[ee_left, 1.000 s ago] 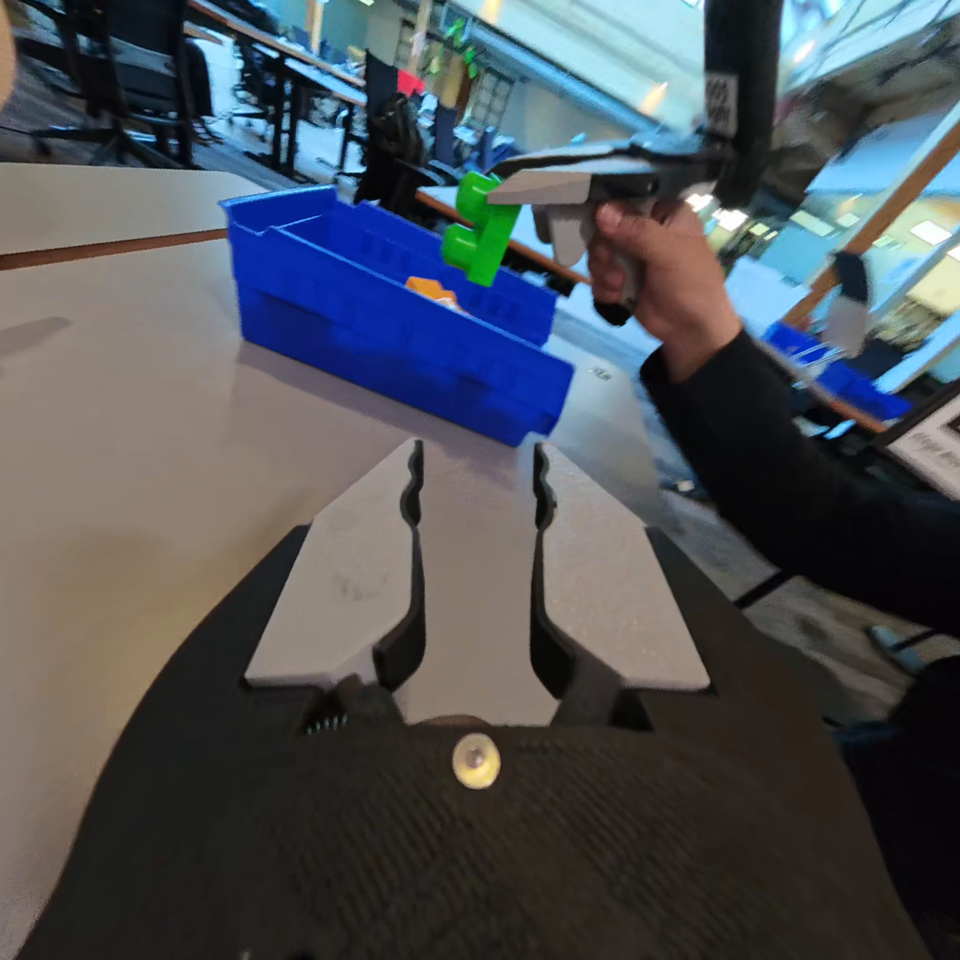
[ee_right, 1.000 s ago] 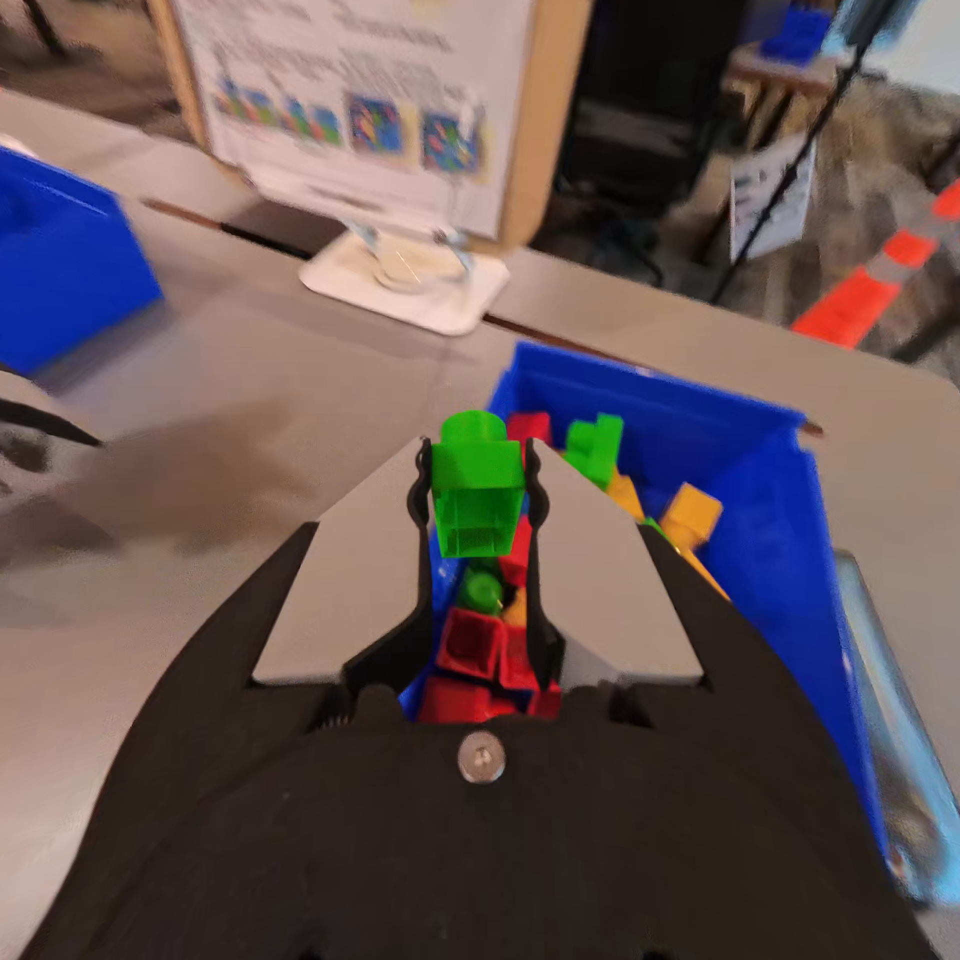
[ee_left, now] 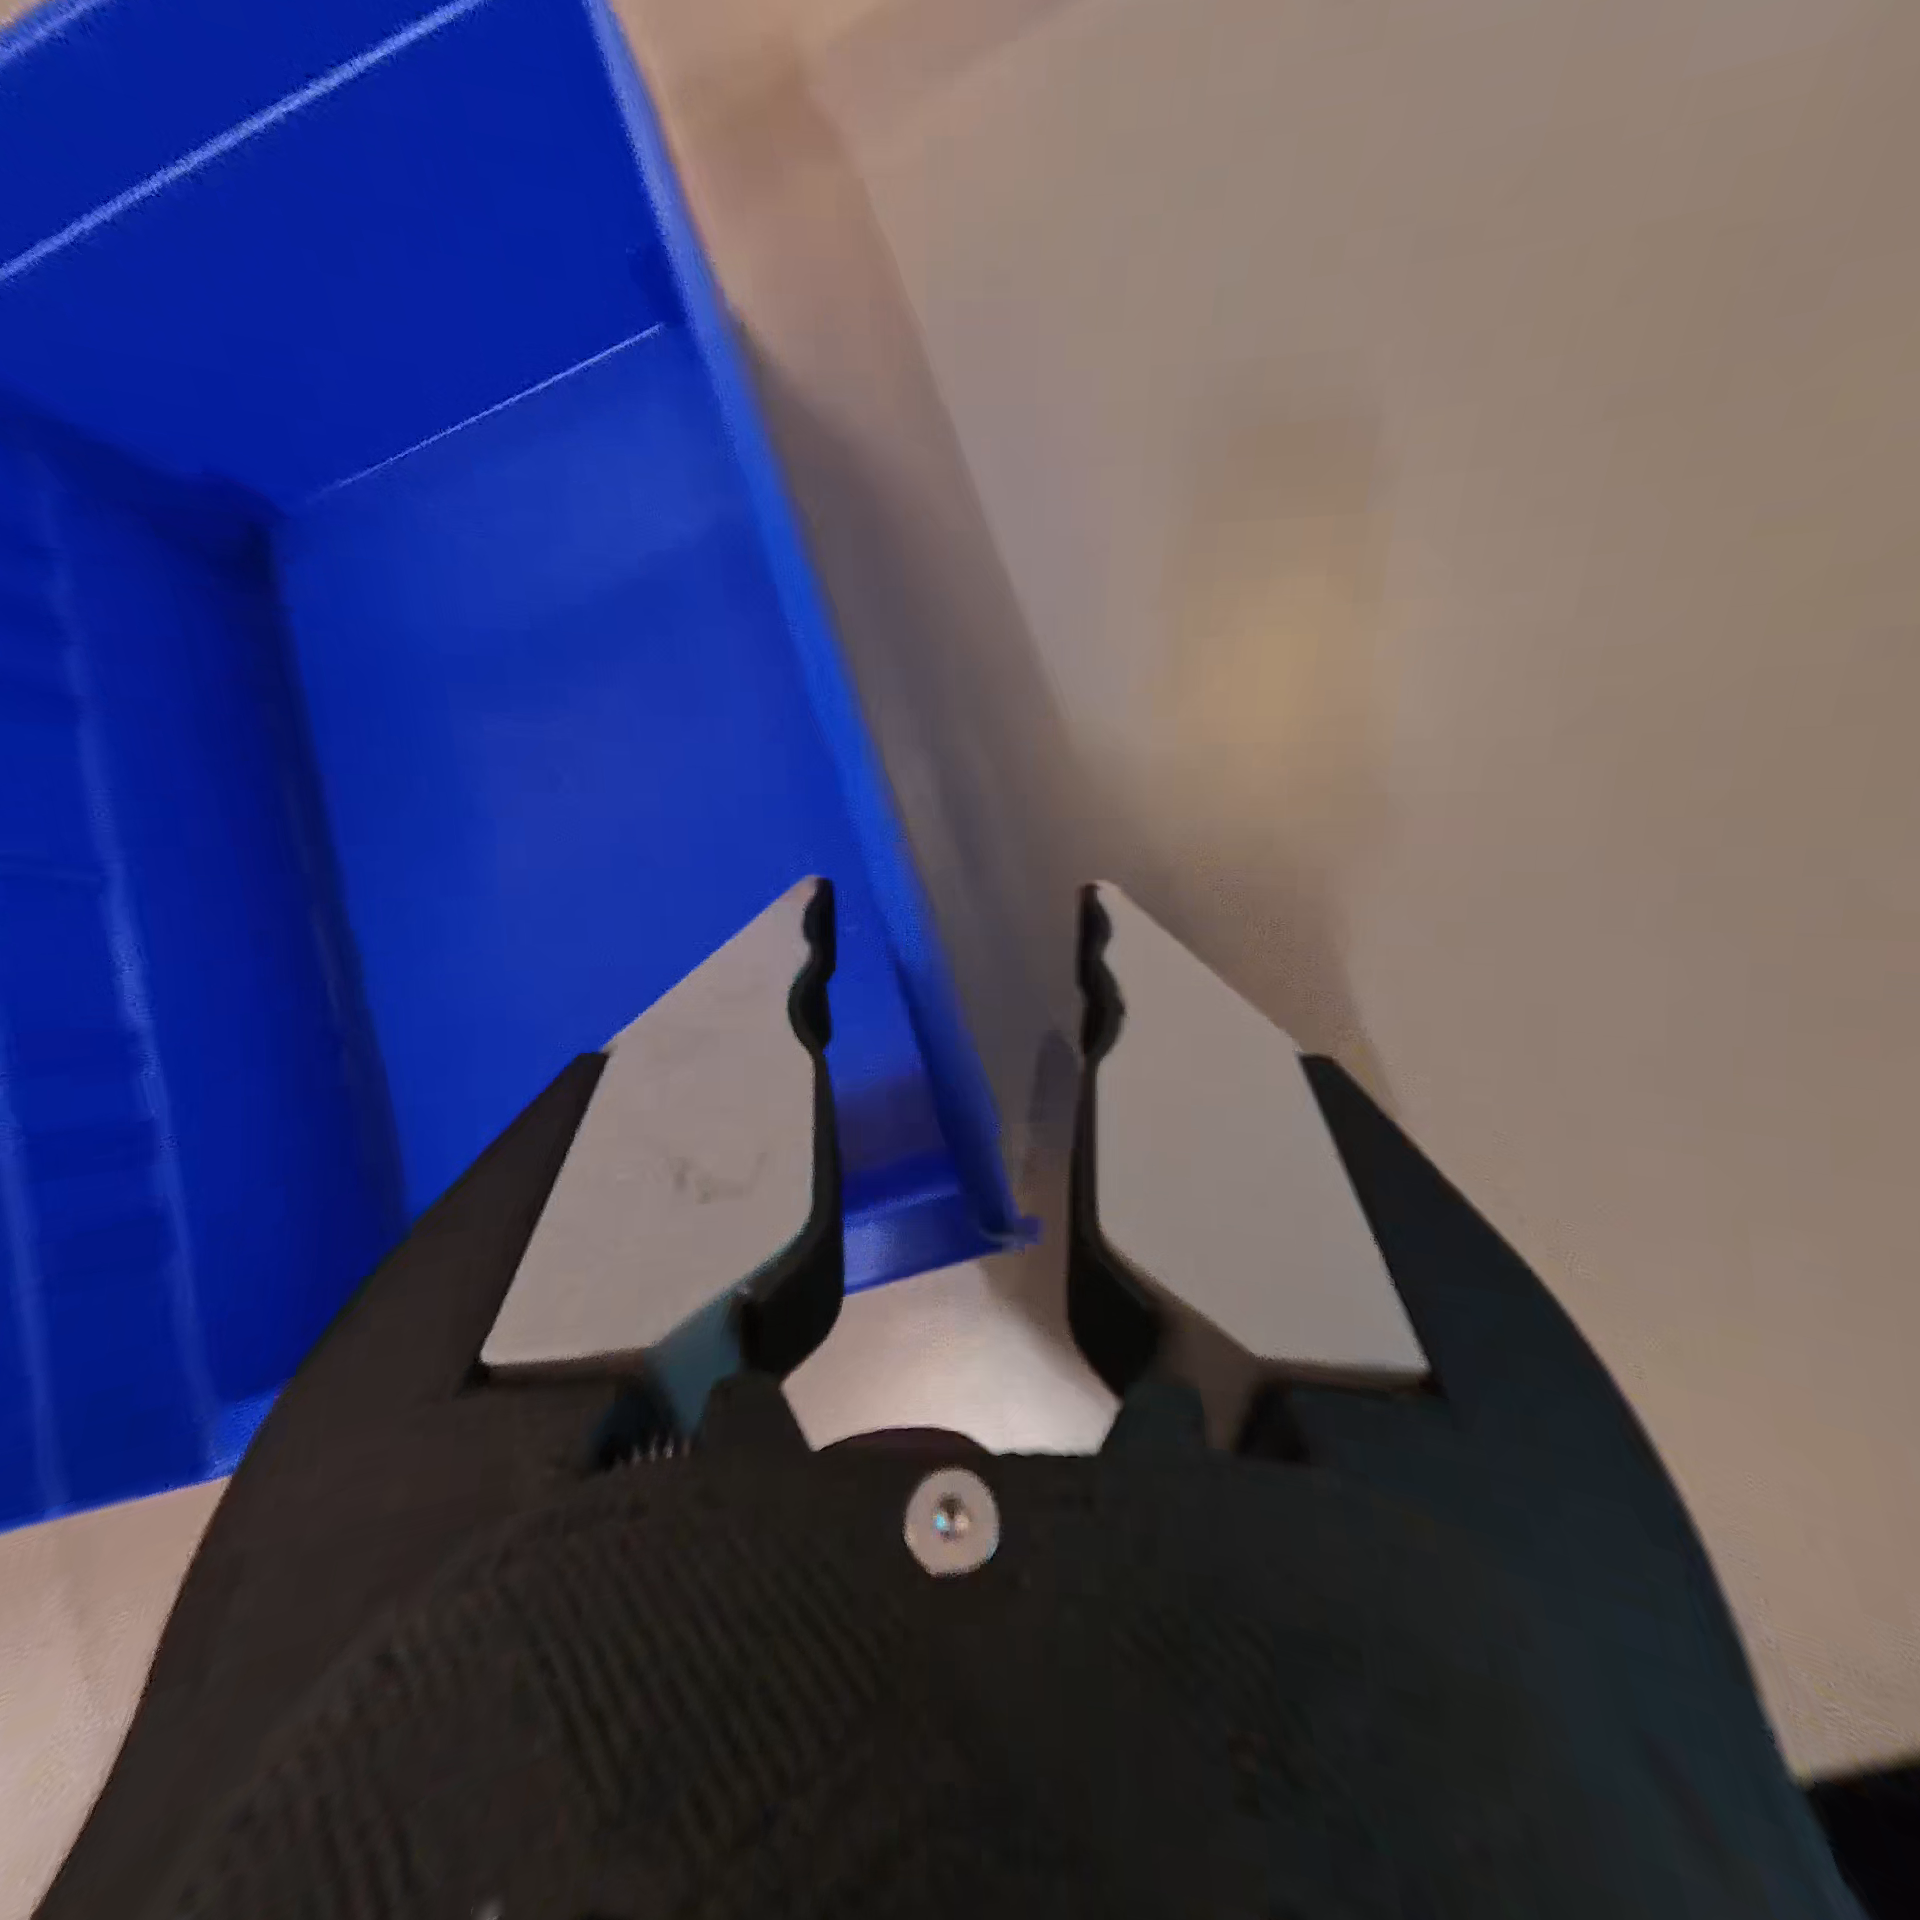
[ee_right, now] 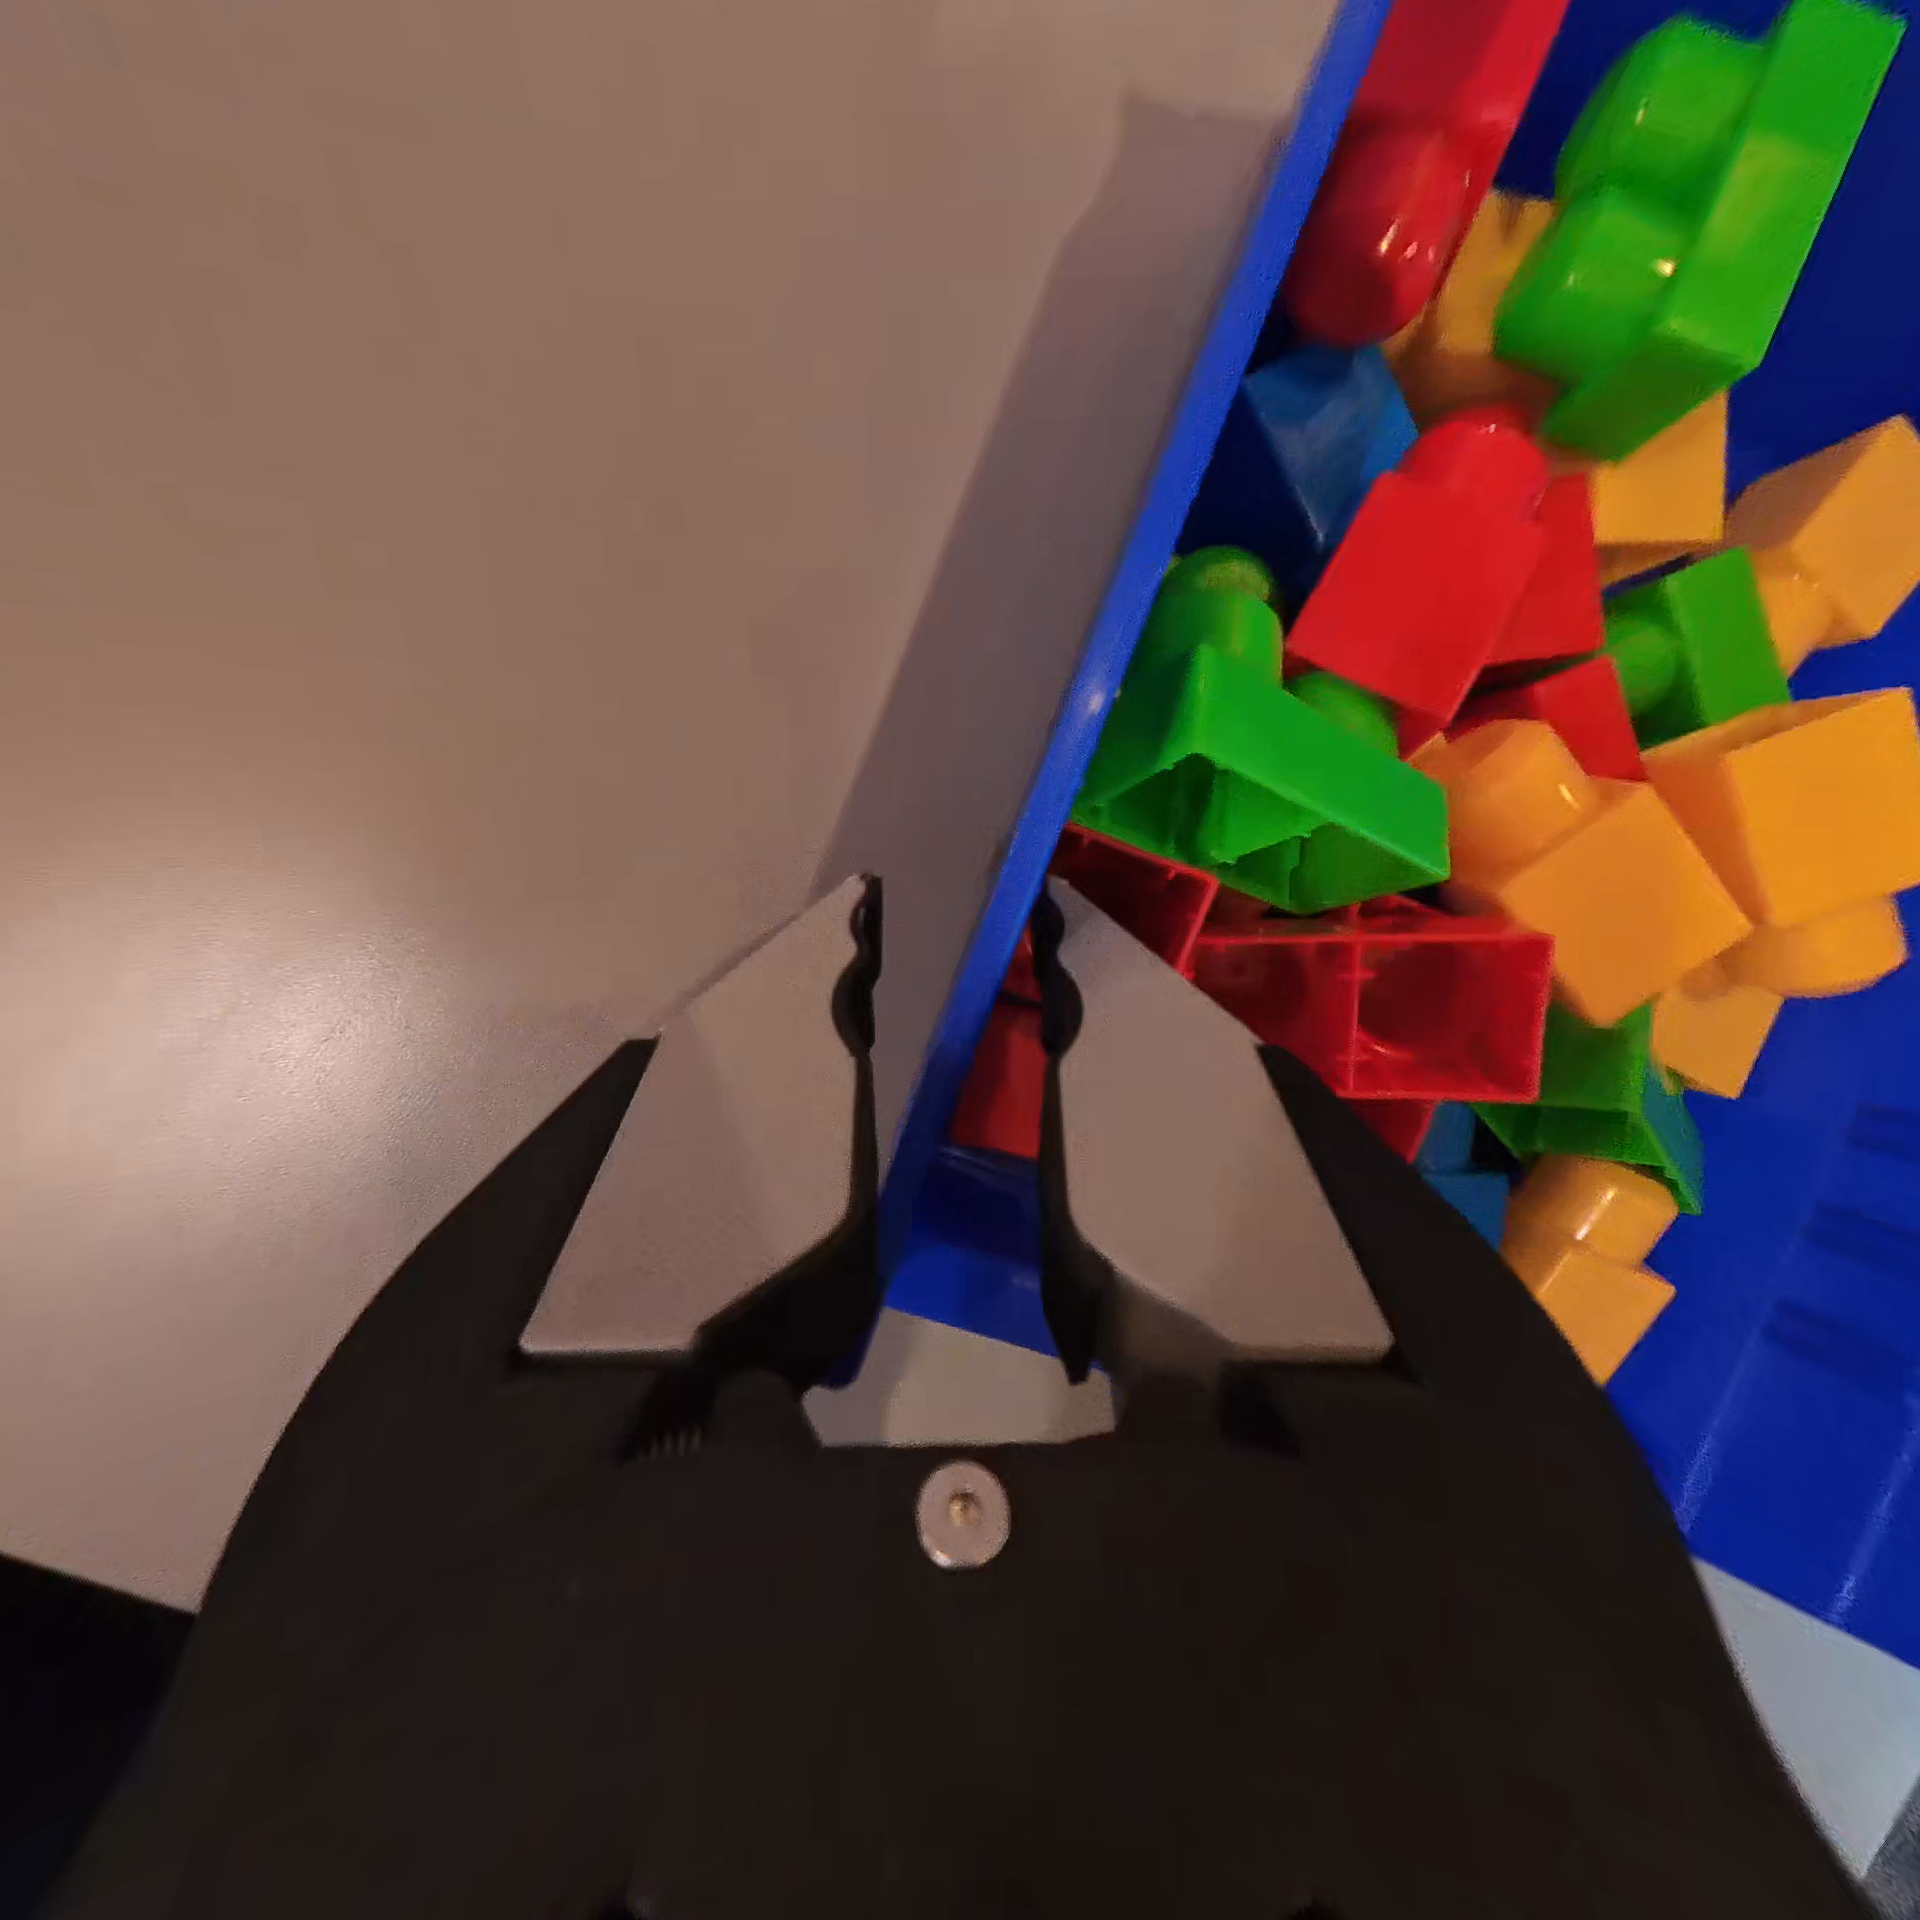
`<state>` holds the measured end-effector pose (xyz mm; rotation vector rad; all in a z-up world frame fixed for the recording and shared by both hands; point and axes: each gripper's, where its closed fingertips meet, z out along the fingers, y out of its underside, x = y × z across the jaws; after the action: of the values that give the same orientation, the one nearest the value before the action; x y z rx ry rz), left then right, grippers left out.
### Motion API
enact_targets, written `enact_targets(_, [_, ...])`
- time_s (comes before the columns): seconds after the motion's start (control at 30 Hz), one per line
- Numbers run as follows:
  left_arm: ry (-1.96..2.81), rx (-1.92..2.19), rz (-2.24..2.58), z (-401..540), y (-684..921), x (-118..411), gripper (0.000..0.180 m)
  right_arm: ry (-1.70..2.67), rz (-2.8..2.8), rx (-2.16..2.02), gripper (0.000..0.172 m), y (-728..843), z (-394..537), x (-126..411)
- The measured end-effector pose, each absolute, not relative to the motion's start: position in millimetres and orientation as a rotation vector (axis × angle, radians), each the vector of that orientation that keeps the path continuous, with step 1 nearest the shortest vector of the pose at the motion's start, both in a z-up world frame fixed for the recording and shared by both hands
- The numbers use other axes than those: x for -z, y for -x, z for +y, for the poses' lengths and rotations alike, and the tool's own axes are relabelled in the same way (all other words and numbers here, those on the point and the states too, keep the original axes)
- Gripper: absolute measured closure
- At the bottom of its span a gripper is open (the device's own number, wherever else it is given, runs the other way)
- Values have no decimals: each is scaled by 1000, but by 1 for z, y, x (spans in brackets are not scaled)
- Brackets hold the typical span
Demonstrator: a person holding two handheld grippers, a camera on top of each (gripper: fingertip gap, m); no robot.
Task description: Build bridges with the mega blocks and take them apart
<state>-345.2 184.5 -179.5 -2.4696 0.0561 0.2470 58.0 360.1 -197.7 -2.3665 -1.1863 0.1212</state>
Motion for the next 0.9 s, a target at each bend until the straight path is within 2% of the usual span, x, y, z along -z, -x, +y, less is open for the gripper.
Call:
enact_targets(0.1, [2524,-293,47,184,359,194,167,2360,-1191,-47,151,-63,361,200])
enact_targets(0.17, [2510,-382,36,181,375,192,176,2334,-1199,59,163,-75,365,199])
enact_targets(0.33, [2405,-199,13,160,386,178,177,2311,-1277,20,168,-86,344,198])
enact_targets(0.53, [2233,-30,-47,111,395,112,178,2269,-1423,5,165,-32,277,196])
enact_targets(0.77, [2019,154,-71,74,388,32,177,2260,-1443,-109,162,116,194,197])
enact_targets(0.83, [1986,126,-77,67,390,27,177,2235,-1446,-190,154,173,176,197])
enact_targets(0.9, [1972,90,-98,60,394,30,177,2168,-1454,-327,139,231,158,192])
